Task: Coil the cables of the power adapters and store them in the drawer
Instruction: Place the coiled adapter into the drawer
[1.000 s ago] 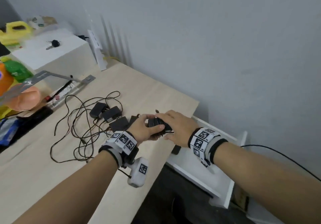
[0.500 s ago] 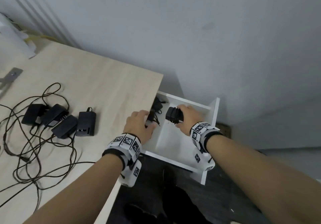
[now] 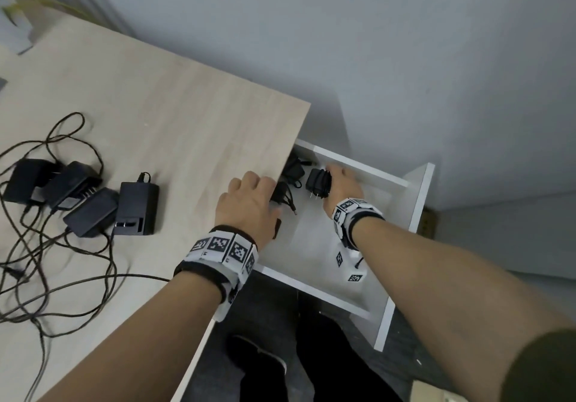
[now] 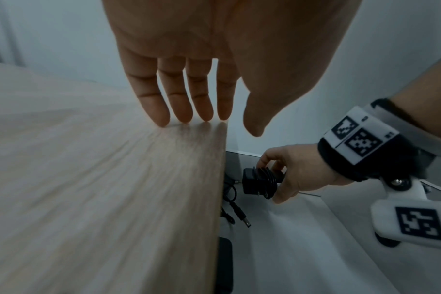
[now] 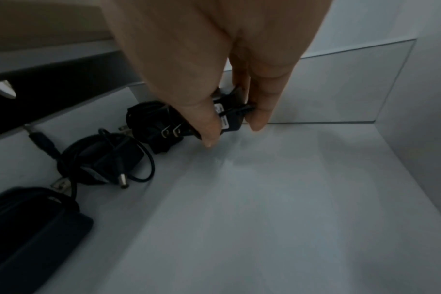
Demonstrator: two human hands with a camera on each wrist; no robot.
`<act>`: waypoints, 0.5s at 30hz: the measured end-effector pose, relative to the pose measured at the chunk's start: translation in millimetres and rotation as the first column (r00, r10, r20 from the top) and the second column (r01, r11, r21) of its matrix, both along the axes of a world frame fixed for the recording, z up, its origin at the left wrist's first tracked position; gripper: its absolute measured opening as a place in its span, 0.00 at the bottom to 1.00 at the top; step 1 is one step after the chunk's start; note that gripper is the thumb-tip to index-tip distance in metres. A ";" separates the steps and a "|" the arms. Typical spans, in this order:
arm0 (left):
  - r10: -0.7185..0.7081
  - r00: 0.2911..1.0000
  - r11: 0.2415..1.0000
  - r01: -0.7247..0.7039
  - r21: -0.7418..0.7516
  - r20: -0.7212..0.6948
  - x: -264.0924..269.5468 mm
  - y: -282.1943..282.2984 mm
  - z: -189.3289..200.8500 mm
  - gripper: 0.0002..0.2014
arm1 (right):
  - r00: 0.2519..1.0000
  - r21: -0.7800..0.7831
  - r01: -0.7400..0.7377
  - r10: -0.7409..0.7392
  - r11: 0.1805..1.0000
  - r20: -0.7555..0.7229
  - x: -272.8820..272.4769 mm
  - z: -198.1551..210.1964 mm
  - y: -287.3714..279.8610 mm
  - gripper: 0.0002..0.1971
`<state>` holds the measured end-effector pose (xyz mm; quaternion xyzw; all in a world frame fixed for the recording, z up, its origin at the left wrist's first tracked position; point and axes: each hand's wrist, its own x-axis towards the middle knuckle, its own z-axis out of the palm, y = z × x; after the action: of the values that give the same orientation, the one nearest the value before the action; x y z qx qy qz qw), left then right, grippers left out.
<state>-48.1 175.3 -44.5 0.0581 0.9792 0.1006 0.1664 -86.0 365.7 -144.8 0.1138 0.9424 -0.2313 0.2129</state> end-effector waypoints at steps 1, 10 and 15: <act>0.000 1.000 1.000 0.000 0.002 -0.004 0.8 -0.2 -0.7 0.19 | 1.000 0.003 -0.013 0.014 1.000 -0.019 -0.8 -3.5 -1.2 0.32; 0.024 1.000 0.999 -0.023 0.037 -0.015 9.6 -3.1 -1.4 0.18 | 0.980 0.132 -0.188 0.177 0.973 0.085 3.4 -24.1 -9.3 0.31; 0.037 0.998 0.999 -0.039 0.028 0.045 11.2 -3.4 6.0 0.20 | 0.980 0.153 -0.190 0.177 0.970 0.096 5.5 -17.1 -7.3 0.31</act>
<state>-36.8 171.9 -38.5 0.0396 0.9746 0.1191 0.1856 -80.5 358.4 -161.9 0.0524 0.9550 -0.1289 0.2618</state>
